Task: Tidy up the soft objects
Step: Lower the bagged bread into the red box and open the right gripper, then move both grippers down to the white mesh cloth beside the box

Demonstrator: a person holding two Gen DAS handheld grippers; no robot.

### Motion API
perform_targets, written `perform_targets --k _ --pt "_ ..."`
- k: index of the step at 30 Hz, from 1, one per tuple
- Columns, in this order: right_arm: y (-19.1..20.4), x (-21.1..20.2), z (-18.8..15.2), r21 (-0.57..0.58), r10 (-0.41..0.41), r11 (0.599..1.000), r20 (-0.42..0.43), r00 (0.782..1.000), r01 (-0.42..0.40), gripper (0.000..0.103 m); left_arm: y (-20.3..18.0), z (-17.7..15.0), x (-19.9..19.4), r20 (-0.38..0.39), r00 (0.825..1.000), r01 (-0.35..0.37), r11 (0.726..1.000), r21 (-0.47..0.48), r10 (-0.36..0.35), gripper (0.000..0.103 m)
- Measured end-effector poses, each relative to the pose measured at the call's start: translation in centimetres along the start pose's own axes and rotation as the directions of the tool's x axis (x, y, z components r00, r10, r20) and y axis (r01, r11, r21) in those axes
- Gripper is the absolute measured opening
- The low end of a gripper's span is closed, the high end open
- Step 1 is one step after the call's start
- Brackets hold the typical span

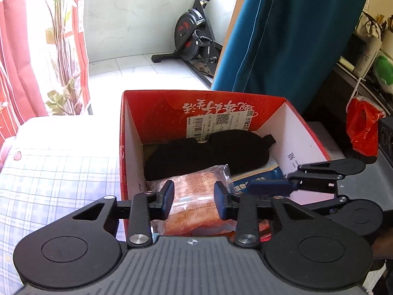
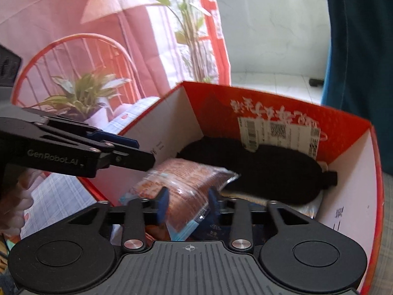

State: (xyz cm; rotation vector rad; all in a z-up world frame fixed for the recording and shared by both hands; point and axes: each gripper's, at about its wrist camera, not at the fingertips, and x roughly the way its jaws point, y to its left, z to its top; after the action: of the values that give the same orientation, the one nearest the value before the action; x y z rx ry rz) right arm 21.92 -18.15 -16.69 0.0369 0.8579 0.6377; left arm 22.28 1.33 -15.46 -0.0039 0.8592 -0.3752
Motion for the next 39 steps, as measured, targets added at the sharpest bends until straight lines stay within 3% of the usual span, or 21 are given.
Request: perform_targets --k 5,14,23,28,33,39 --pt "0.2 1.9 -0.5 0.059 -0.023 0.998 -0.069 0.997 0.027 0.005 0.2 -0.1 0.2 -0.002 1.000 -0.025 1.000 -0.009 0.025 0.031" --pt "0.1 3.6 -0.3 0.133 -0.044 0.989 -0.142 0.989 0.063 0.002 -0.3 -0.7 0.8 0.001 0.999 -0.049 0.999 0.005 0.049 0.031" --pt "1.0 -2.7 -1.8 0.077 -0.155 0.985 0.006 0.988 0.154 0.020 -1.3 -2.1 -2.2 0.053 0.995 -0.088 0.996 0.025 0.087 0.032" --pt "1.8 -7.5 -3.2 0.100 -0.184 0.979 0.090 0.979 0.175 0.051 -2.3 -3.9 -5.1 0.092 0.992 -0.092 0.995 0.041 0.088 0.040" --pt "3.0 -11.0 -5.6 0.083 -0.152 0.986 0.132 0.980 0.142 0.052 -2.9 -6.8 -7.5 0.094 0.993 -0.072 0.997 0.039 0.068 0.042" --pt "4.6 -12.8 -9.8 0.100 -0.113 0.990 0.111 0.987 0.102 0.052 -3.1 -11.0 -9.3 0.073 0.995 -0.064 0.998 0.014 0.063 0.045"
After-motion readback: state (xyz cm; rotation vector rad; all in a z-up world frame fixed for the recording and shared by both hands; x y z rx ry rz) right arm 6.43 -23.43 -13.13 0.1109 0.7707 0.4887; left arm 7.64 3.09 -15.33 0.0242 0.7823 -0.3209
